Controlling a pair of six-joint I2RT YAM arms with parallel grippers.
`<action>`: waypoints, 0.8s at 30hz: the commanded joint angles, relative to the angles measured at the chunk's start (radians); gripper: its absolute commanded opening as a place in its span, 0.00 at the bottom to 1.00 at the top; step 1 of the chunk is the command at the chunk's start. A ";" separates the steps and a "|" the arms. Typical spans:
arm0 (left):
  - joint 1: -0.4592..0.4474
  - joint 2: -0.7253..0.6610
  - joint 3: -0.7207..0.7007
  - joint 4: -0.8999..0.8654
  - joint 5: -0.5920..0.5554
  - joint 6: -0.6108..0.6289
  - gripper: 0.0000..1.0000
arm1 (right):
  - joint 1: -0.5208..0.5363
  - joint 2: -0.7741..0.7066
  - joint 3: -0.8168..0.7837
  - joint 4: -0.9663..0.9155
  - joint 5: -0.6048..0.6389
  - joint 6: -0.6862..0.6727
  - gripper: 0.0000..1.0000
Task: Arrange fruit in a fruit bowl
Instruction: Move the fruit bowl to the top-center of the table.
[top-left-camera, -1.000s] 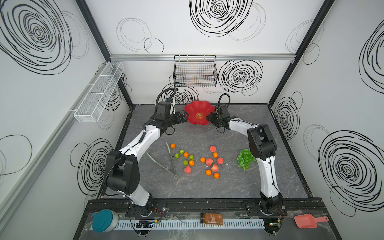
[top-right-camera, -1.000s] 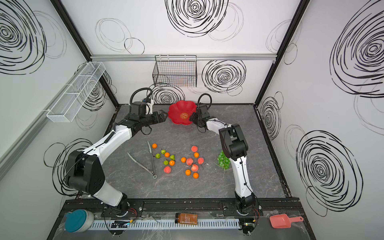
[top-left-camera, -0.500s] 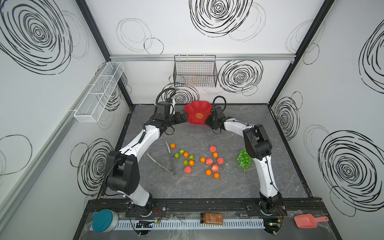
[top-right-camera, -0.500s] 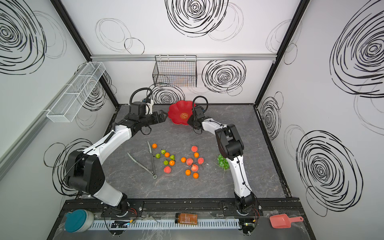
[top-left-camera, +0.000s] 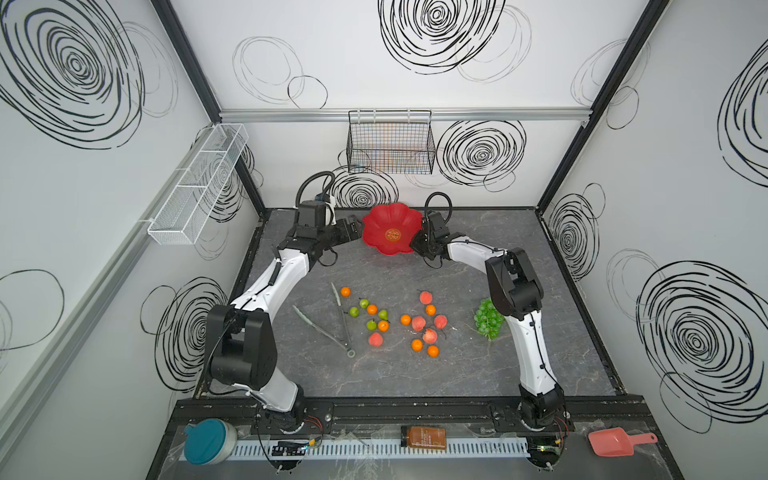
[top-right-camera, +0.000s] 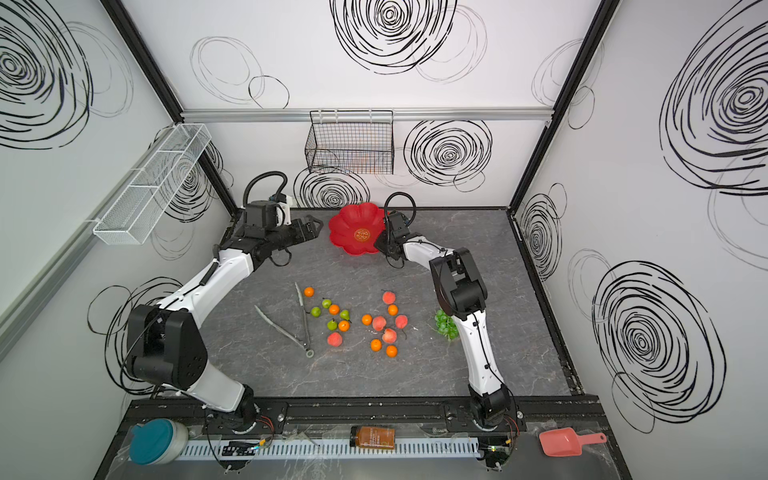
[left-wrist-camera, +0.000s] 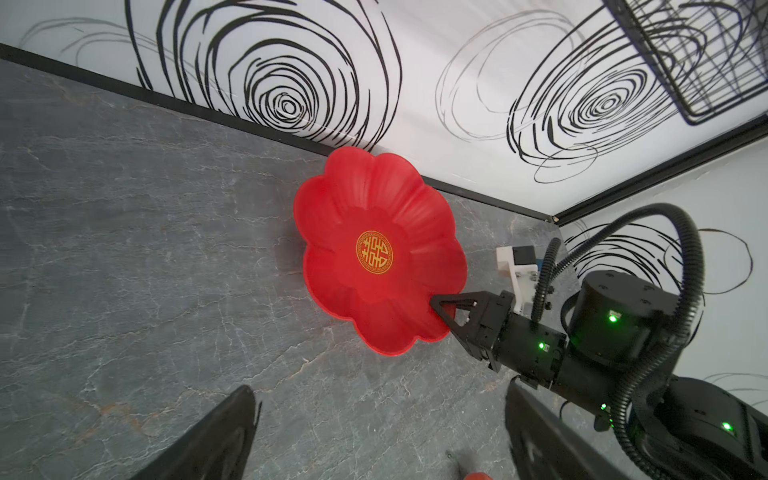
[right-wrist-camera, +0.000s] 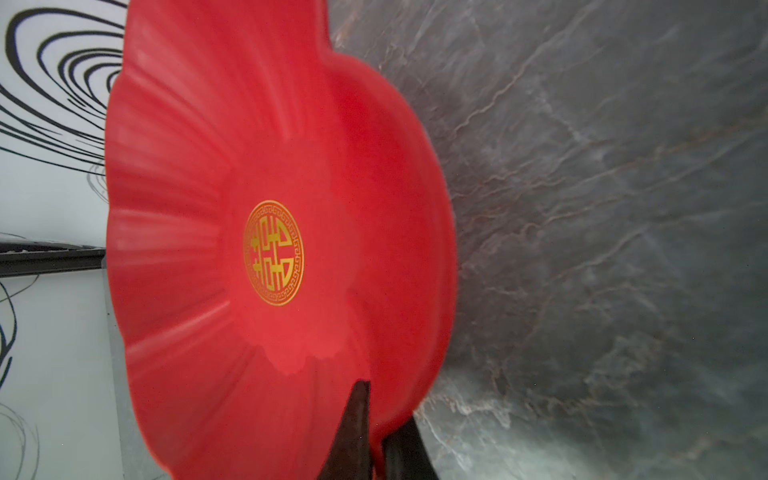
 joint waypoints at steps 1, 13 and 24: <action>0.021 -0.031 -0.001 0.040 0.030 -0.005 0.96 | 0.000 -0.022 0.022 -0.032 0.005 -0.005 0.05; -0.076 -0.086 -0.016 -0.052 -0.071 0.081 0.96 | -0.077 -0.203 -0.185 -0.082 -0.170 -0.159 0.00; -0.317 -0.173 -0.095 -0.074 -0.131 0.168 0.96 | -0.166 -0.378 -0.411 -0.148 -0.200 -0.304 0.00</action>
